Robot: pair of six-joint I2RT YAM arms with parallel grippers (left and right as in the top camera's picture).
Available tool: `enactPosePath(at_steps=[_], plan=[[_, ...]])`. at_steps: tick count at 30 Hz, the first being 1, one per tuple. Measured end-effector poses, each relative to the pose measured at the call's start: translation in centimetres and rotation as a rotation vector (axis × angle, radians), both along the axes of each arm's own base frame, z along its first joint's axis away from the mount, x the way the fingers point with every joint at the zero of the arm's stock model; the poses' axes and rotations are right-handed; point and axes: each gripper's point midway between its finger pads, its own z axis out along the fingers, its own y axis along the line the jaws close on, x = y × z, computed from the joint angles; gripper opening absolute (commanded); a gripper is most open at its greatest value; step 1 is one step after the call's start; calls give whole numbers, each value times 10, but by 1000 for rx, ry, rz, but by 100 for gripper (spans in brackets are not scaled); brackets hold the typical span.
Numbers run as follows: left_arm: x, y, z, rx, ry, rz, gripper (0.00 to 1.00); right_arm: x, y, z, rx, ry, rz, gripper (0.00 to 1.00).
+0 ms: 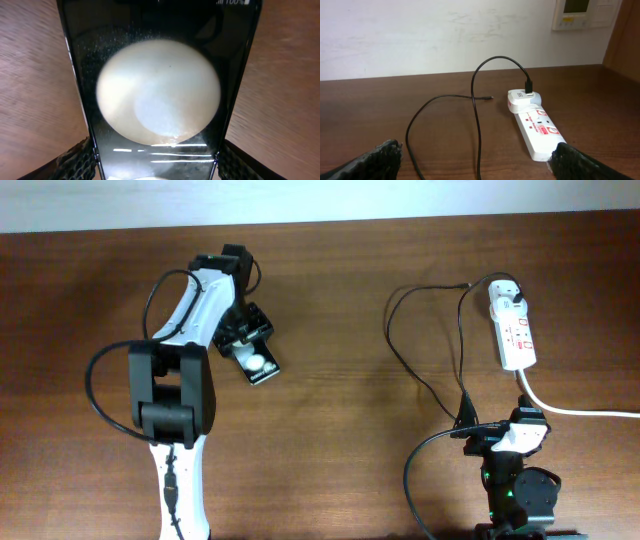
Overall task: Plug charger to phone and switch on socket
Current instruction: 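Lift the phone with the left gripper and tilt it upright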
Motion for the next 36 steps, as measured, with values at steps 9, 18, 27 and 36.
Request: enactPosePath(at_steps=[9, 18, 27, 36], plan=[[13, -3, 99, -16, -70, -6, 53, 0, 0, 0, -1, 0, -3, 99], [8, -23, 147, -146, -122, -102, 52, 0, -1, 0, 0, 0, -3, 99], [-5, -36, 205, -226, -255, -213, 54, 0, -1, 0, 0, 0, -3, 99], [-24, -76, 232, -319, -307, -362, 55, 0, -1, 0, -1, 0, -3, 99]])
